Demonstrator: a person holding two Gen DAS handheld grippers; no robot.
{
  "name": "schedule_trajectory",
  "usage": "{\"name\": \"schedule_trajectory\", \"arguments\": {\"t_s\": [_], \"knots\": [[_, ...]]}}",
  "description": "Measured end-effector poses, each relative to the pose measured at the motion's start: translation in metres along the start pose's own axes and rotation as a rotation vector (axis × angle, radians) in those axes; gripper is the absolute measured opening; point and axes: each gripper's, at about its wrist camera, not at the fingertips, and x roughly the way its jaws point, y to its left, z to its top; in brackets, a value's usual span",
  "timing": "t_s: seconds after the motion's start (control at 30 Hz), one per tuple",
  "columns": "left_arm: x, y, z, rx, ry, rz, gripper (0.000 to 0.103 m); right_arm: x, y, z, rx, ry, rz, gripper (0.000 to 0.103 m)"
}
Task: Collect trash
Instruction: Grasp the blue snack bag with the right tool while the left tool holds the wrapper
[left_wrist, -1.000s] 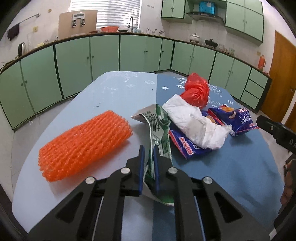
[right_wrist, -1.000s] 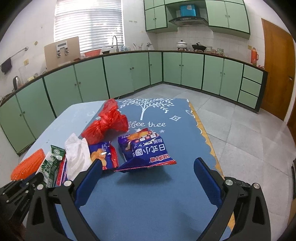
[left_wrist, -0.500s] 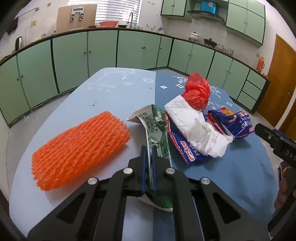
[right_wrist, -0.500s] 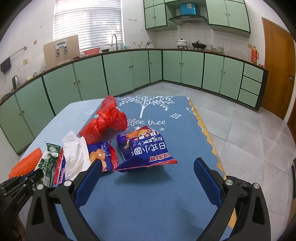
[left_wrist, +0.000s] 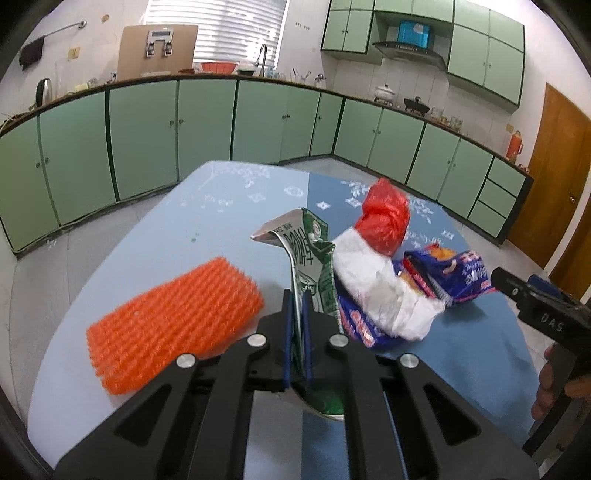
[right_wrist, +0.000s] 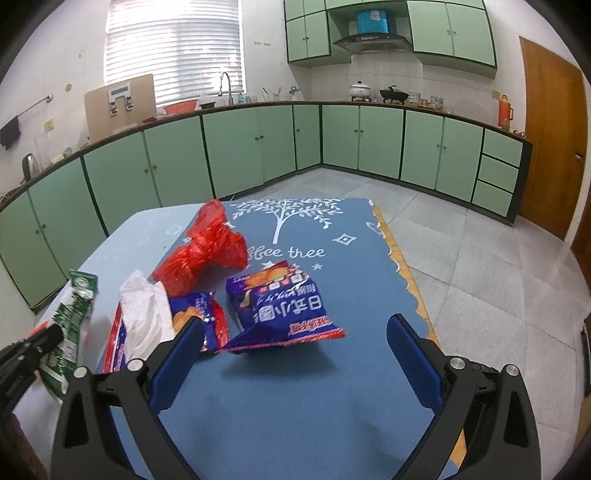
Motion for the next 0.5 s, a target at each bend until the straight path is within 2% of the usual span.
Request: {"name": "schedule_trajectory", "arguments": {"t_s": [0.2,0.5], "knots": [[0.009,-0.011,0.018,0.018,-0.031,-0.010,0.004,0.016,0.001,0.012,-0.008,-0.011,0.001,0.097],[0.022,-0.023,0.032,0.026,-0.051,-0.017,0.004,0.064,-0.005,0.018,0.003,0.103,0.015,0.097]]}}
